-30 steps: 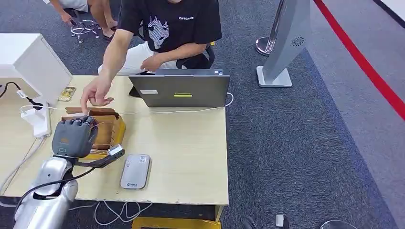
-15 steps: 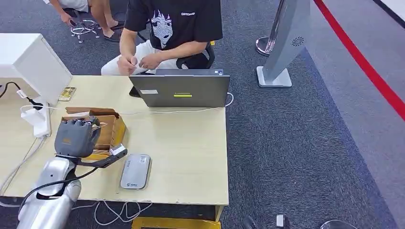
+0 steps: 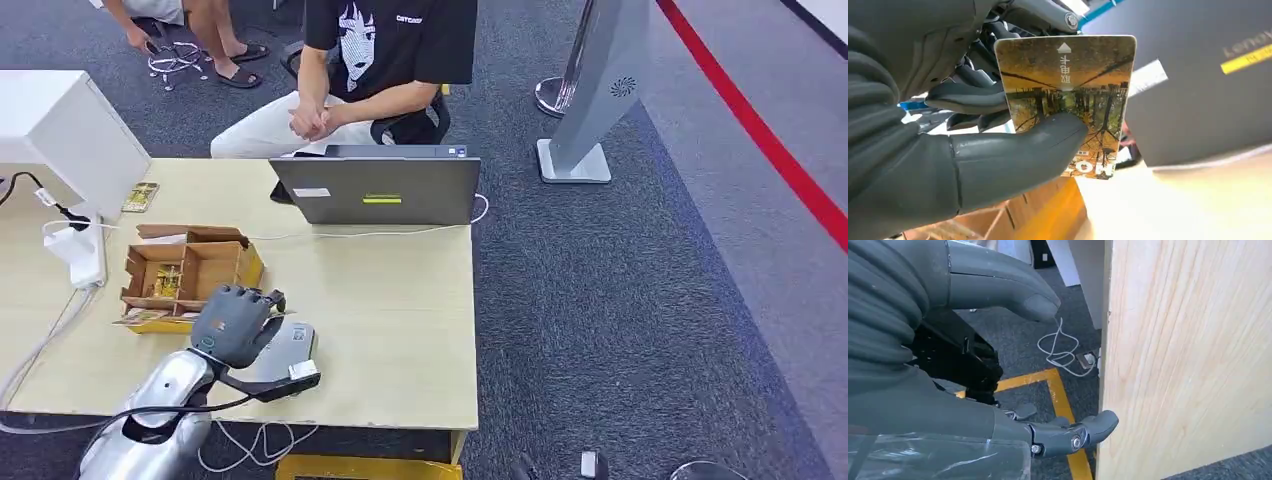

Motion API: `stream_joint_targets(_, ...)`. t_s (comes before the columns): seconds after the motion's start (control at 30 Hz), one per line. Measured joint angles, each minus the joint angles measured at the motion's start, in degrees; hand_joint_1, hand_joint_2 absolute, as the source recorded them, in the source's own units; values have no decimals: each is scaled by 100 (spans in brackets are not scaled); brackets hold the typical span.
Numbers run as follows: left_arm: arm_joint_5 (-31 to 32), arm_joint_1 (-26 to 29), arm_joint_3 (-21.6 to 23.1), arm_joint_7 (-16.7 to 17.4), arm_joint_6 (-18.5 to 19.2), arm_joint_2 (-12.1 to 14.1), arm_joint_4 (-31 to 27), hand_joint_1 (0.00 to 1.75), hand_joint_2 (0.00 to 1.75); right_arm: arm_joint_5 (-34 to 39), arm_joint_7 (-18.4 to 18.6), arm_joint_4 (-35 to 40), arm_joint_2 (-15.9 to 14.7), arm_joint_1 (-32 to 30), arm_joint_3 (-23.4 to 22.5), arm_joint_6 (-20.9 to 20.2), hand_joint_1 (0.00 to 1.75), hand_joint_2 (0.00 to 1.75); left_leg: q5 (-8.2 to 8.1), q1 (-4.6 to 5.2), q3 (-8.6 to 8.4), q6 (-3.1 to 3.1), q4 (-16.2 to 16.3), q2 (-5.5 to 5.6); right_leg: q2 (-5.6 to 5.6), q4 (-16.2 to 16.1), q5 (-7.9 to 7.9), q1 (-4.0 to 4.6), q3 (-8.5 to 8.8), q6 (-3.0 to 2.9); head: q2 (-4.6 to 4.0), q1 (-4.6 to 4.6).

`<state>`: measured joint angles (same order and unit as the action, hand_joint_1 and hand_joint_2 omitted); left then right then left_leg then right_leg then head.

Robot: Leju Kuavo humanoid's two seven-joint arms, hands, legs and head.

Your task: Pass the card to the sensor for recognition and then transmit it.

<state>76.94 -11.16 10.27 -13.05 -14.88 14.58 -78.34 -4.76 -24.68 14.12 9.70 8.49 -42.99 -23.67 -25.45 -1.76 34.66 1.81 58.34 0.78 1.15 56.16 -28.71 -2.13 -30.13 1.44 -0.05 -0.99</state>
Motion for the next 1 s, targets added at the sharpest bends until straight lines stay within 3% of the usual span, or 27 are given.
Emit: stream_joint_targets(1.0, -335, 0, 276, 175, 354, 271, 223, 175, 175, 57, -55, -2, -2, -25, -4, -103, 0, 175, 0, 0, 0, 0, 0, 0, 0, 0, 0, 0, 0, 0, 0, 2)
